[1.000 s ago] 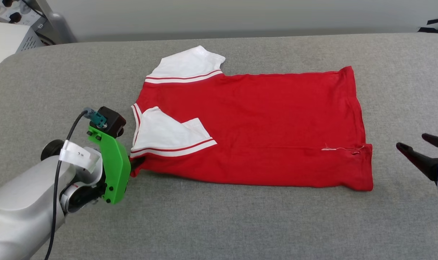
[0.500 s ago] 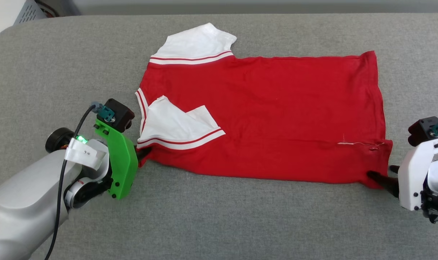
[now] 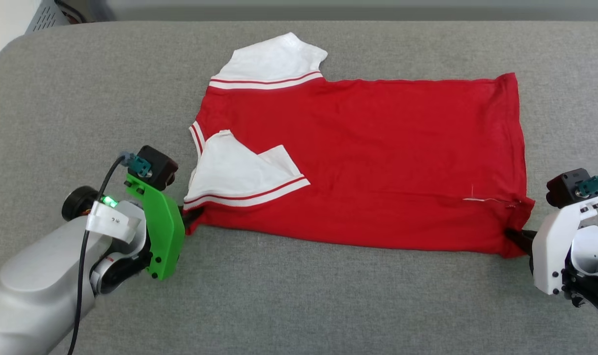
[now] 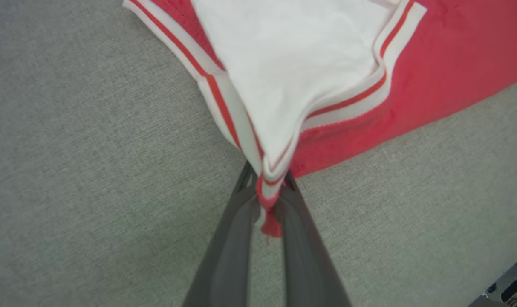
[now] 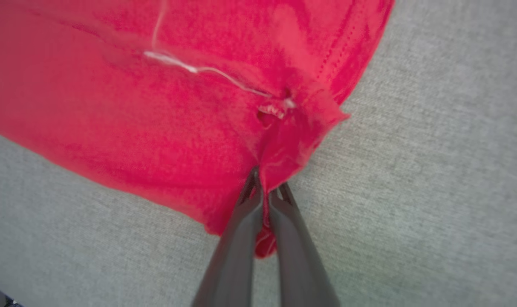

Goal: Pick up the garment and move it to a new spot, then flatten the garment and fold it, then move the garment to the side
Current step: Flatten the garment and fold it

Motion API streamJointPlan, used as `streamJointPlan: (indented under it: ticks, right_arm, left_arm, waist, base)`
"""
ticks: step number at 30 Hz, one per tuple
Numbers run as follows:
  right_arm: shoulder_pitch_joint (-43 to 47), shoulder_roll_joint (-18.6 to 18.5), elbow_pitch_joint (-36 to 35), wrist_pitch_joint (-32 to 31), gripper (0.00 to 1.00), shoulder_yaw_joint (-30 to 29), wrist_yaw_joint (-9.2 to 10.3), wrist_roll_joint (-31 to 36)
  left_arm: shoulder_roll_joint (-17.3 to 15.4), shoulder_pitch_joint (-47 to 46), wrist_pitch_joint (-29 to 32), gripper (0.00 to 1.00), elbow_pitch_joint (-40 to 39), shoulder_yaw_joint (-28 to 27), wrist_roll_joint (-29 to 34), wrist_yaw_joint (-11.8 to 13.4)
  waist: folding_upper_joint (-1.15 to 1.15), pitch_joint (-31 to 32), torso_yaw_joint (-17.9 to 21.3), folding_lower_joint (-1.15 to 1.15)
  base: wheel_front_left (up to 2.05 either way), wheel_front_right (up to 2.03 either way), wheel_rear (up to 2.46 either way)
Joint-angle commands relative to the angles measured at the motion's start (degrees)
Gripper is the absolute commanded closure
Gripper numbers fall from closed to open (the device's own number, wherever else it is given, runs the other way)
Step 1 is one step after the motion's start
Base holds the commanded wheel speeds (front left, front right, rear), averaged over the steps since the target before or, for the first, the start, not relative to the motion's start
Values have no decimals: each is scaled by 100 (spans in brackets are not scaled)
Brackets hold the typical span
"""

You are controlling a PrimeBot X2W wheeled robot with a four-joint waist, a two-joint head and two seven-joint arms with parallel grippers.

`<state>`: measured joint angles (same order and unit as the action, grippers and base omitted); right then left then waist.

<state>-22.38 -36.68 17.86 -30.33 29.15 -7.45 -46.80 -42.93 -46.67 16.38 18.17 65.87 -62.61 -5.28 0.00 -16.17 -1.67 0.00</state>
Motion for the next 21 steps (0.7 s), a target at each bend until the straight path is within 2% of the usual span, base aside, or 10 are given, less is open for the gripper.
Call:
streamJointPlan:
  ticks: [1, 10, 11, 16, 21]
  right_arm:
    - [142, 20, 49, 76, 100, 114, -3, -28]
    - [619, -409, -601, 399, 100, -208, -3, -205]
    - [911, -505, -838, 381, 100, -359, -3, -220]
    - [1577, -580, -1233, 299, 100, -783, -3, -250]
    - [2152, -478, -1412, 109, 100, -1147, -3, -204]
  left_arm:
    - [12, 116, -68, 100, 48, -2, -24, -10]
    - [-265, 598, -287, 100, -247, 24, -174, 50]
    - [-396, 809, -304, 100, -456, 71, -214, 151]
    - [-582, 1256, -345, 100, -864, 156, -349, 404]
    - [-628, 1624, -420, 100, -1026, 256, -438, 555]
  waist:
    - [0, 222, 58, 0]
    - [0, 830, 85, 0]
    - [0, 956, 71, 0]
    - [0, 1125, 34, 0]
    - [0, 1164, 37, 0]
  base:
    - [0, 0, 0]
    - [0, 0, 0]
    - [0, 0, 0]
    - [0, 0, 0]
    - [0, 0, 0]
